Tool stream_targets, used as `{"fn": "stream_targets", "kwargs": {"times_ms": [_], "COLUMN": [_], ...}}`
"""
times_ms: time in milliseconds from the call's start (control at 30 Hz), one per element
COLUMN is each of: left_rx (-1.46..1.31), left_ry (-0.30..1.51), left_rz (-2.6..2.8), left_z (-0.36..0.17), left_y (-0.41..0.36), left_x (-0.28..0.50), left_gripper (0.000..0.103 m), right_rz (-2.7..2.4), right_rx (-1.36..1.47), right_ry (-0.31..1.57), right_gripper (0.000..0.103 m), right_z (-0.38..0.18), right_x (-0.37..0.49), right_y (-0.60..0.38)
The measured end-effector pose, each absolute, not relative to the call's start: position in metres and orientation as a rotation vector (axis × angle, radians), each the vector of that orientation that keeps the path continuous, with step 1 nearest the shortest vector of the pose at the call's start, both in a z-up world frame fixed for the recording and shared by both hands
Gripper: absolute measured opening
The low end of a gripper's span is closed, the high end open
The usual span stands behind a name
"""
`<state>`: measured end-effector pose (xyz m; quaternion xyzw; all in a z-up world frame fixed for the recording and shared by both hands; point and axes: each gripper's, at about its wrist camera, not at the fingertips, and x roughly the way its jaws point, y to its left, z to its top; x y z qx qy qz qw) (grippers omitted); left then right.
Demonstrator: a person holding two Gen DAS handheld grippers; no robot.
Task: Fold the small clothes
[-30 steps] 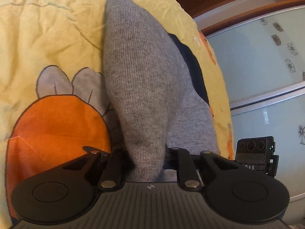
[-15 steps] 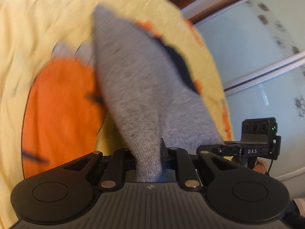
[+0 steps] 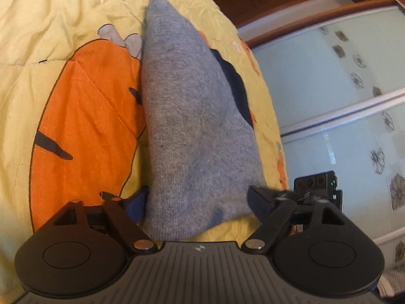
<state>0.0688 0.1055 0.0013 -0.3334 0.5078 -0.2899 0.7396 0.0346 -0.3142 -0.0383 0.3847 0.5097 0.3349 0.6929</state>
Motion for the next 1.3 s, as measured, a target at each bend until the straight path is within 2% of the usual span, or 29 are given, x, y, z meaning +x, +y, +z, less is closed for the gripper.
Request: {"fn": "stream_targets", "kwargs": {"times_ms": [33,67,233,333,400,467,500,533,633,700,767,900,933,967,1000,1100,1167,1233,1300], "left_rx": [-0.699,-0.662,-0.578,-0.588,-0.607,-0.566,-0.512,-0.436,-0.253,-0.163,-0.053,0.123,0.148,0.156,0.151,0.103,0.191,0.223,0.226], "left_ry": [1.136,1.174,1.14,1.136,1.142,1.095,1.046,0.979,0.808,0.689,0.635,0.676,0.702,0.709,0.709,0.761,0.724,0.695,0.675], "left_rz": [-0.604,-0.575,-0.579,-0.579,-0.587,-0.579,-0.552,-0.518,-0.392,-0.336,-0.341,-0.38,-0.355,-0.34,-0.348,-0.344,-0.337,-0.329,-0.325], "left_z": [0.0,-0.004,0.007,-0.002,0.001,0.019,0.034,0.053,0.088,0.098,0.094,0.059,0.048,0.04,0.039,0.037,0.03,0.03,0.038], "left_y": [0.103,0.099,0.092,0.095,0.103,0.111,0.115,0.118,0.101,0.076,0.043,-0.01,-0.018,-0.022,-0.025,-0.032,-0.044,-0.047,-0.043], "left_x": [0.062,0.063,0.054,0.058,0.061,0.06,0.06,0.056,0.069,0.079,0.087,0.103,0.11,0.115,0.119,0.133,0.133,0.125,0.117], "left_gripper": [0.03,0.016,0.015,0.018,0.024,0.026,0.026,0.028,0.05,0.051,0.051,0.051,0.054,0.058,0.06,0.068,0.076,0.076,0.075], "right_rz": [0.736,0.733,0.756,0.744,0.737,0.731,0.715,0.69,0.597,0.562,0.545,0.494,0.501,0.491,0.474,0.46,0.464,0.459,0.437], "right_rx": [0.847,0.826,0.7,0.685,0.732,0.791,0.806,0.819,0.803,0.739,0.689,0.542,0.512,0.462,0.411,0.449,0.535,0.518,0.446], "right_ry": [1.156,1.17,1.144,1.139,1.132,1.122,1.078,1.011,0.872,0.834,0.845,0.881,0.907,0.937,0.945,0.943,0.944,0.934,0.924], "right_gripper": [0.04,0.028,0.023,0.024,0.031,0.054,0.058,0.06,0.06,0.06,0.058,0.058,0.055,0.034,0.02,0.007,0.007,0.008,0.018], "right_z": [-0.041,-0.043,-0.03,-0.03,-0.035,-0.032,-0.024,-0.015,0.012,0.024,0.027,0.023,0.018,0.012,0.009,-0.001,-0.012,-0.011,0.002], "right_x": [0.036,0.036,0.024,0.019,0.019,0.023,0.025,0.028,0.056,0.085,0.118,0.163,0.17,0.174,0.176,0.178,0.181,0.176,0.17], "right_y": [-0.309,-0.303,-0.296,-0.301,-0.305,-0.315,-0.323,-0.332,-0.345,-0.335,-0.316,-0.274,-0.265,-0.257,-0.252,-0.273,-0.292,-0.29,-0.28]}}
